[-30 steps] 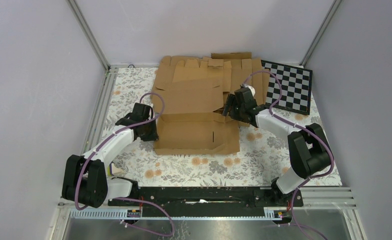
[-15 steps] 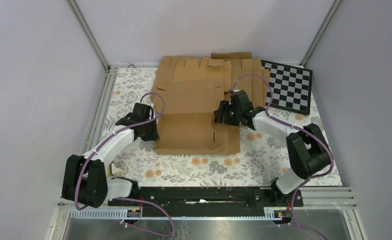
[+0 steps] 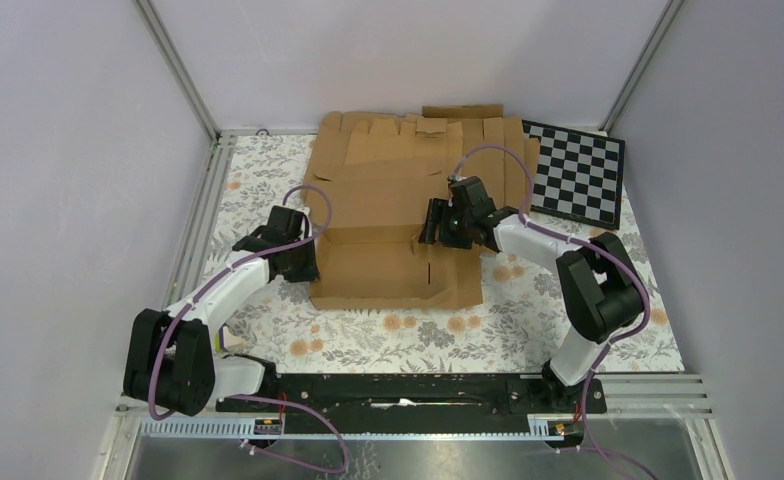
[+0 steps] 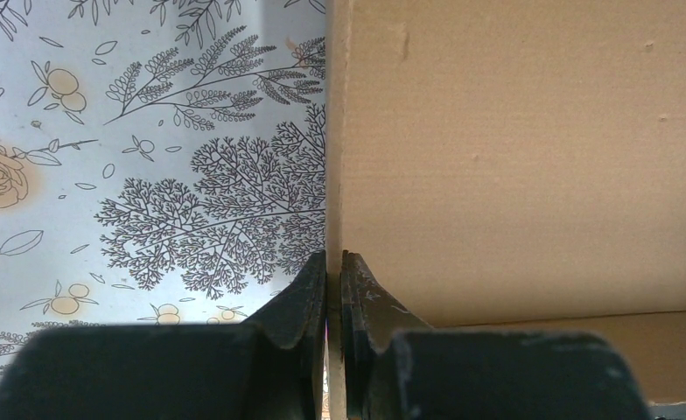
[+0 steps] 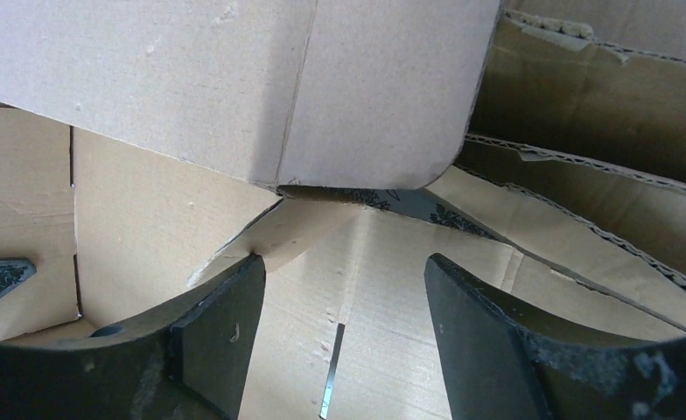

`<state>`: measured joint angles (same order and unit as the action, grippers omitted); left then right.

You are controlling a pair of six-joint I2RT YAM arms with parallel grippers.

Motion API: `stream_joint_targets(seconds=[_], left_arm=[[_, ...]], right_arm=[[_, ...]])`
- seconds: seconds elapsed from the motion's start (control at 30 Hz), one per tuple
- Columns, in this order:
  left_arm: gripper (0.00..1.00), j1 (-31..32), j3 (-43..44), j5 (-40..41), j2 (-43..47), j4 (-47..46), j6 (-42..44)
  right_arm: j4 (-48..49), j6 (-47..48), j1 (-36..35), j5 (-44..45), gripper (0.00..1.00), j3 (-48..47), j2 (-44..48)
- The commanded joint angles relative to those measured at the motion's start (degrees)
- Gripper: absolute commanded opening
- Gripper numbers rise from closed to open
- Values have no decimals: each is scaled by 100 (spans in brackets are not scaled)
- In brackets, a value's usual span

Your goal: Fold the paper box

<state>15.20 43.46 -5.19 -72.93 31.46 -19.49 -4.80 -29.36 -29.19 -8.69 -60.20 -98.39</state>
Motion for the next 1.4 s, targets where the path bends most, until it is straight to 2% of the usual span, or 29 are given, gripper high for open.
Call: stream_joint_targets(seconds=[0.0,0.2,0.4,0.73,0.9,1.13,1.37], left_arm=[[0,61,-6,-200,-24,-325,15],[0,62,-5,-107,-3,-308,-11],[0,62,12,-95,-11,-297,1],[0,62,31,6,38,-296,-3],[0,62,31,35,134,-305,6],[0,108,-1,91,302,-318,6],[0,208,0,141,323,-329,-11]], right_arm=[[25,-31,-52,23,75,-254,-81],[-106,163,-50,-293,82,-186,274],[-467,341,-51,-173,99,288,1139],[-1236,-138,-52,-404,100,1487,3183],[-1385,-838,-52,-1077,99,2063,3973],[-557,-1871,-51,-1964,100,2661,4075],[896,-2678,-131,-2404,100,2789,3460]])
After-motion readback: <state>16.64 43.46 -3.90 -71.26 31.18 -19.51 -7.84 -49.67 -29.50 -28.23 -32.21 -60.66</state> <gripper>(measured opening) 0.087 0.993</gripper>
